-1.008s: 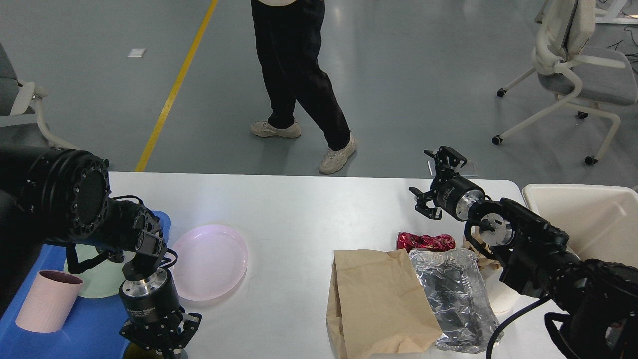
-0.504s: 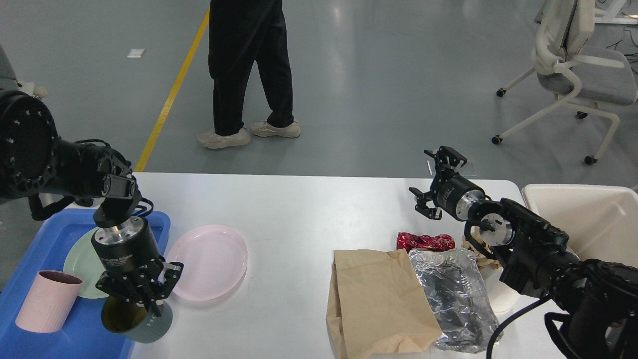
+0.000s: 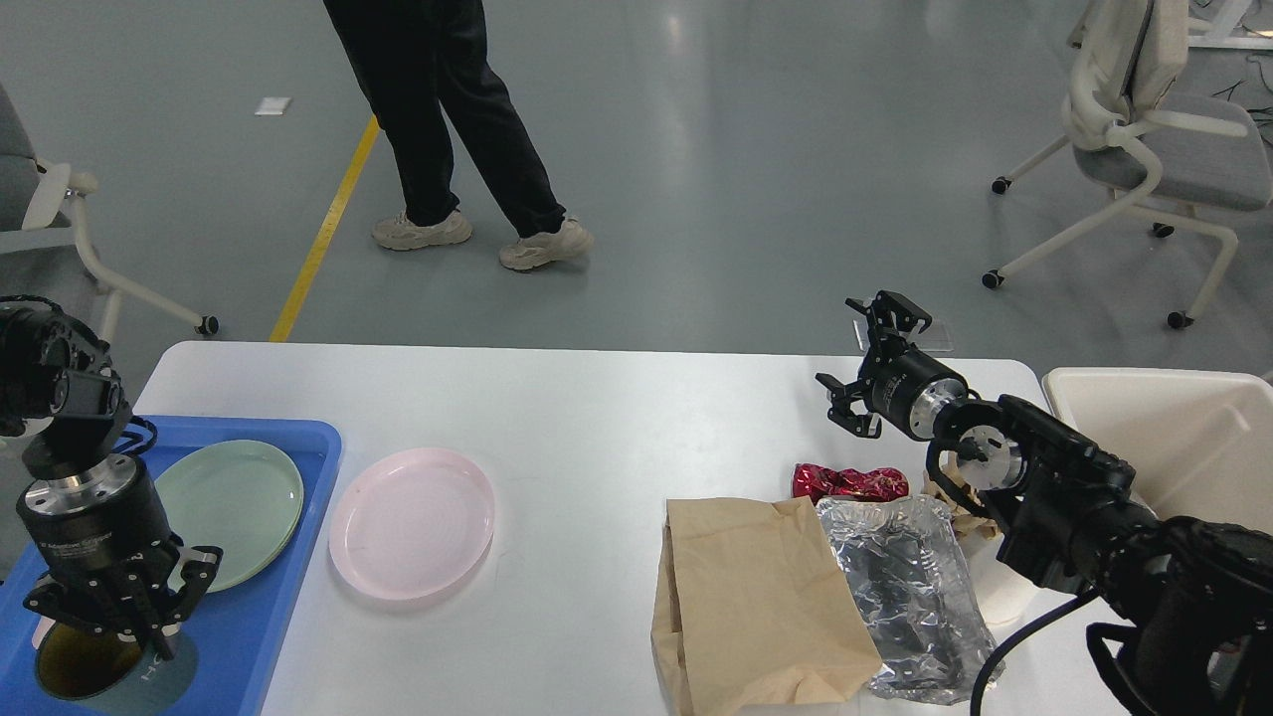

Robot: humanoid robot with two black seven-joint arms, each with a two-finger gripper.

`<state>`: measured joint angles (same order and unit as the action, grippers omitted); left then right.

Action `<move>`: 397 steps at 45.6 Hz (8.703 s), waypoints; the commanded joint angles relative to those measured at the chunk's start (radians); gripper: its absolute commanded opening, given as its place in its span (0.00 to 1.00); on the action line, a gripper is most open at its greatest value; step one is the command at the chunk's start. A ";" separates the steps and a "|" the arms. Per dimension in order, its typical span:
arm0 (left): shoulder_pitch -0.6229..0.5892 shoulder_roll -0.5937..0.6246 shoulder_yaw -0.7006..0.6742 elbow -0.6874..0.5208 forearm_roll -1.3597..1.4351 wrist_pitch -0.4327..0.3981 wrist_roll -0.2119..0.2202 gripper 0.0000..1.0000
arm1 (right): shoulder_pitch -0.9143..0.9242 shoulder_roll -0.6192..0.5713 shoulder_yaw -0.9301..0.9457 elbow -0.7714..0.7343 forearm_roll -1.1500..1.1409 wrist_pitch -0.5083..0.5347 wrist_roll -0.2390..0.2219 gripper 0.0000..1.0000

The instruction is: Tidy desktop

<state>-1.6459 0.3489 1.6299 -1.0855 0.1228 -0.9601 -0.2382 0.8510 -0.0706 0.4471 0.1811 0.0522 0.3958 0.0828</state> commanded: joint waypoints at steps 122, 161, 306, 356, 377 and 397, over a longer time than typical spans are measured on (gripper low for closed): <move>-0.242 0.012 -0.024 0.016 -0.233 0.000 -0.018 0.93 | 0.000 0.000 -0.001 0.000 0.000 0.000 0.000 1.00; 0.135 -0.041 -0.073 0.030 -0.722 0.331 -0.018 0.93 | 0.000 0.000 -0.001 0.000 0.000 0.000 0.000 1.00; 0.409 -0.100 -0.231 0.210 -0.732 0.422 -0.007 0.10 | -0.001 0.000 -0.001 0.000 0.000 0.000 0.000 1.00; 0.150 -0.085 -0.102 0.102 -0.581 0.054 -0.006 0.00 | -0.001 0.000 -0.001 0.000 0.000 0.000 0.000 1.00; 0.003 -0.053 0.156 0.088 -0.549 0.006 -0.009 0.00 | 0.000 0.000 -0.001 0.000 0.000 0.000 0.000 1.00; 0.146 0.022 0.225 0.282 -0.549 0.259 -0.003 0.00 | 0.000 0.000 -0.001 0.000 0.000 0.000 0.000 1.00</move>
<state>-1.5404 0.3528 1.8527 -0.8347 -0.4272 -0.7861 -0.2436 0.8514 -0.0706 0.4474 0.1810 0.0522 0.3958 0.0828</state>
